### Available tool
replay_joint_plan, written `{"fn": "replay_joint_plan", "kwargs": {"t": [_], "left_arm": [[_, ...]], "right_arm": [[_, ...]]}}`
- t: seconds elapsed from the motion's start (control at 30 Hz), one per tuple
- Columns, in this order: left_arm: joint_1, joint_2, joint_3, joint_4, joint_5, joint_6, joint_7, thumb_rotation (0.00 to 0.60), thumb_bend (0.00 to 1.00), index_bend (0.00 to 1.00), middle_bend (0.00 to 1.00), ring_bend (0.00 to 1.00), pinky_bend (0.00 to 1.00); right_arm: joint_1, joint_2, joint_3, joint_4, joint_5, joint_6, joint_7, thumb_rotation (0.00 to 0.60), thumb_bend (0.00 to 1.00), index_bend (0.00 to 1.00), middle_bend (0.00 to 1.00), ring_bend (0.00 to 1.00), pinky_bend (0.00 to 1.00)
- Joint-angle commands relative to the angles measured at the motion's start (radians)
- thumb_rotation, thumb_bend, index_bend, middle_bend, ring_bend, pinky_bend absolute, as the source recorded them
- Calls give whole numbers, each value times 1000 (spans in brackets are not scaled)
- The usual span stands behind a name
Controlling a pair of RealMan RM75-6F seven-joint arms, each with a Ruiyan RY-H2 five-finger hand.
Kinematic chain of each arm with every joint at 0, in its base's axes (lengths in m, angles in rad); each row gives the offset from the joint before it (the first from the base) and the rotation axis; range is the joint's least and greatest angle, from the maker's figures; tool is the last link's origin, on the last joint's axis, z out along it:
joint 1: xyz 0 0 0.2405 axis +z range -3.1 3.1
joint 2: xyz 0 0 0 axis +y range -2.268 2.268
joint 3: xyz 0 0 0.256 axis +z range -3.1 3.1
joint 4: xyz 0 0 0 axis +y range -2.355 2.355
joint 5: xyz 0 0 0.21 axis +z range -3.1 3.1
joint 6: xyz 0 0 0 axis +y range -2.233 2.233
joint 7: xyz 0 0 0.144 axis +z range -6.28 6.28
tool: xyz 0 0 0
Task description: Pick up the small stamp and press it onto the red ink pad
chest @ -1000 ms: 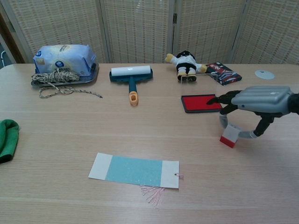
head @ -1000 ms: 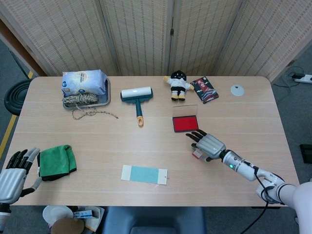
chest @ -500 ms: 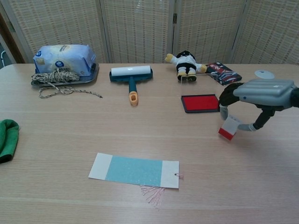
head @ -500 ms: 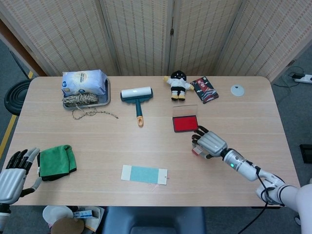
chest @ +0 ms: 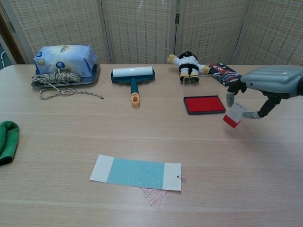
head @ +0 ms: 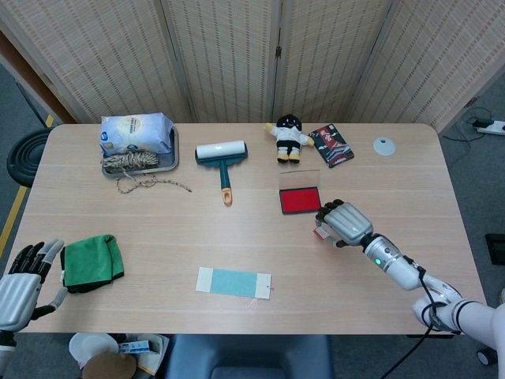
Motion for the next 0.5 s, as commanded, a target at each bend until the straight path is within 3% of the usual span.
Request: {"fn": "replay_joint_plan", "kwargs": {"t": [0.03, 0.5], "left_arm": [[2, 4, 0, 0, 3, 5, -10, 600, 340, 0, 0, 0, 15], [-14, 30, 6, 21, 20, -20, -116, 600, 340, 0, 0, 0, 15]], "right_arm": [[-1, 12, 26, -28, 39, -23, -47, 600, 352, 565, 313, 252, 276], [32, -57, 132, -2, 249, -133, -203, 600, 340, 574, 347, 263, 276]]}}
